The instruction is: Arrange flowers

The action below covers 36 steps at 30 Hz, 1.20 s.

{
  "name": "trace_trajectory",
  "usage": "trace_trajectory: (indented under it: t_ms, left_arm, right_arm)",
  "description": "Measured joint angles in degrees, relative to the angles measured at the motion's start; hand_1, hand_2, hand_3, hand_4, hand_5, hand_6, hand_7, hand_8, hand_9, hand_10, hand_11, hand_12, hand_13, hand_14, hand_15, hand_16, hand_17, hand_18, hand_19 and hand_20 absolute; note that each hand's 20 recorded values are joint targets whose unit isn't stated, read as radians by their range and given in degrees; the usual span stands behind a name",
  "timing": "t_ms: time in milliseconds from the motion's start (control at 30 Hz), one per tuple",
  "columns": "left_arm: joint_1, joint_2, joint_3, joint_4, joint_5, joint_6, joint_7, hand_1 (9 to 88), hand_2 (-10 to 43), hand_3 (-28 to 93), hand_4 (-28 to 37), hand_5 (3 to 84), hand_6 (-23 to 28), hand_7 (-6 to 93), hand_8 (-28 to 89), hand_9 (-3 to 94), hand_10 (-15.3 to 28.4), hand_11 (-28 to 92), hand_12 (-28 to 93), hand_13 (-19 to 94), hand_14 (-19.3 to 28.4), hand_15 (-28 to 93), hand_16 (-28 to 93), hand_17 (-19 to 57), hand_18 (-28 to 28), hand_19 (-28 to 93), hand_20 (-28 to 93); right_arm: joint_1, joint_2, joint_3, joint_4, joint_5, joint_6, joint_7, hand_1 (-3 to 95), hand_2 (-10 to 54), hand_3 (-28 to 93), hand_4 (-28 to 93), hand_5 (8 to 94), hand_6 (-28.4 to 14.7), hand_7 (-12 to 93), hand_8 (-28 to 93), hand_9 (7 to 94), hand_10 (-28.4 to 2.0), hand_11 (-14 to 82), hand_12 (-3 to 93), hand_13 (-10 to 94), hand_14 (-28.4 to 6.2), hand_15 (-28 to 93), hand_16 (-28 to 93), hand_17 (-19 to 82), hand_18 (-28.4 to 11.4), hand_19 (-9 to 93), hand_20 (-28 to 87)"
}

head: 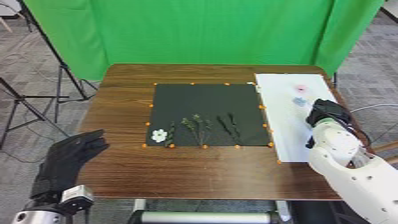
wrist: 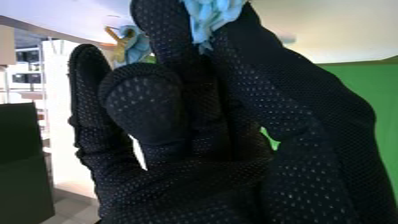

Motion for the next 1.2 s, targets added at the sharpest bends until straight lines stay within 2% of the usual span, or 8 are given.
trace_trajectory:
  t_ms: [200, 400, 533, 667, 833, 933, 1033, 1200]
  left_arm:
    - [2.12, 0.0, -3.44, -0.14, -0.41, -0.71, -0.05, 27.4, 7.3, 81, -18.1, 51.2, 16.1, 17.9, -10, 41.8, 23.4, 43, 10, 28, 27.9, 63, -13, -9.5, 20.8, 58, 16]
    - [5.44, 0.01, -8.25, -0.24, -5.18, -3.66, 0.84, 27.4, 6.8, 81, -18.0, 51.2, 16.1, 17.7, -10, 41.6, 23.4, 42, 10, 28, 27.9, 63, -13, -9.4, 21.1, 58, 17]
    - [6.96, -0.57, -11.7, -0.25, -4.81, -5.65, -0.61, 27.7, 6.5, 80, -17.7, 51.0, 15.7, 16.2, -10, 41.0, 23.1, 41, 10, 29, 28.2, 62, -13, -8.7, 22.1, 60, 17]
    - [7.83, -3.55, -18.16, -0.3, -2.42, -13.23, -8.49, 27.9, 6.3, 79, -17.4, 51.2, 15.7, 15.3, -9, 41.5, 23.1, 40, 10, 31, 28.3, 63, -13, -8.0, 23.4, 61, 19]
    - [7.35, -9.83, -26.27, -0.4, 0.68, -24.29, -20.32, 28.1, 6.2, 78, -16.6, 52.2, 15.9, 13.9, -8, 43.1, 23.8, 39, 11, 33, 28.4, 64, -13, -7.2, 25.0, 63, 20]
    - [6.41, -13.16, -29.16, -0.39, 0.92, -27.7, -24.42, 28.1, 6.2, 78, -16.3, 52.4, 15.9, 13.7, -8, 43.2, 23.8, 39, 11, 34, 28.4, 64, -13, -7.1, 25.0, 63, 20]
    - [6.34, -14.09, -29.35, -0.36, 0.97, -26.84, -23.71, 28.1, 6.0, 78, -16.3, 52.5, 15.9, 13.6, -8, 43.1, 23.7, 38, 11, 32, 28.4, 64, -13, -7.6, 24.3, 61, 20]
    - [6.82, -12.64, -27.47, -0.41, 1.14, -21.98, -17.64, 28.1, 5.9, 78, -16.5, 52.2, 15.9, 13.7, -8, 42.4, 23.4, 38, 11, 31, 28.4, 63, -13, -8.2, 23.5, 60, 19]
  right_arm:
    - [0.77, 0.28, -1.41, 0.18, -0.62, 1.84, -0.27, 59.4, -9.5, 77, -28, 78.5, -3.8, 30, 7, 88.5, -7.2, 20.0, 38.5, 81, -6.5, 69, 23, 31, -24.1, 89, 0]
    - [2.87, 0.39, -3.83, -0.28, -0.69, 3.21, -1.5, 59.5, -9.5, 77, -28, 78.8, -3.8, 30, 7, 88.7, -7.1, 20.0, 38.9, 81, -6.3, 69, 24, 31, -24.0, 89, 1]
    - [4.61, 0.38, -5.97, -1.55, -0.68, 4.32, -2.99, 59.4, -9.5, 77, -28, 78.7, -3.8, 30, 6, 88.7, -7.1, 20.1, 39.2, 81, -6.2, 70, 24, 31, -23.7, 89, 1]
    - [6.72, 0.33, -9.04, -3.13, -0.7, 5.65, -5.88, 59.2, -9.5, 77, -28, 78.4, -3.7, 31, 6, 88.5, -6.8, 20.3, 39.6, 81, -5.9, 70, 24, 30, -22.8, 88, 1]
    - [10.33, -0.38, -14.35, -4.53, -0.6, 6.57, -10.94, 58.9, -9.5, 77, -28, 77.8, -3.3, 32, 6, 88.4, -6.5, 20.5, 40.0, 80, -5.7, 70, 25, 30, -22.2, 88, 2]
    - [12.92, -1.43, -18.07, -4.95, -0.61, 6.7, -13.27, 58.8, -9.5, 78, -28, 77.4, -3.0, 33, 5, 88.2, -6.4, 20.6, 40.1, 80, -5.5, 70, 25, 29, -21.9, 87, 2]
    - [15.31, -3.25, -21.31, -4.93, -0.73, 6.7, -14.42, 58.4, -9.5, 78, -28, 77.2, -2.7, 33, 5, 88.1, -6.3, 20.8, 40.2, 80, -5.3, 71, 25, 29, -21.6, 87, 3]
    - [18.22, -8.02, -24.5, -3.17, -1.88, 6.68, -16.6, 58.1, -9.5, 78, -28, 77.0, -2.4, 34, 4, 88.0, -6.2, 20.7, 40.3, 80, -5.0, 71, 26, 29, -21.1, 86, 4]
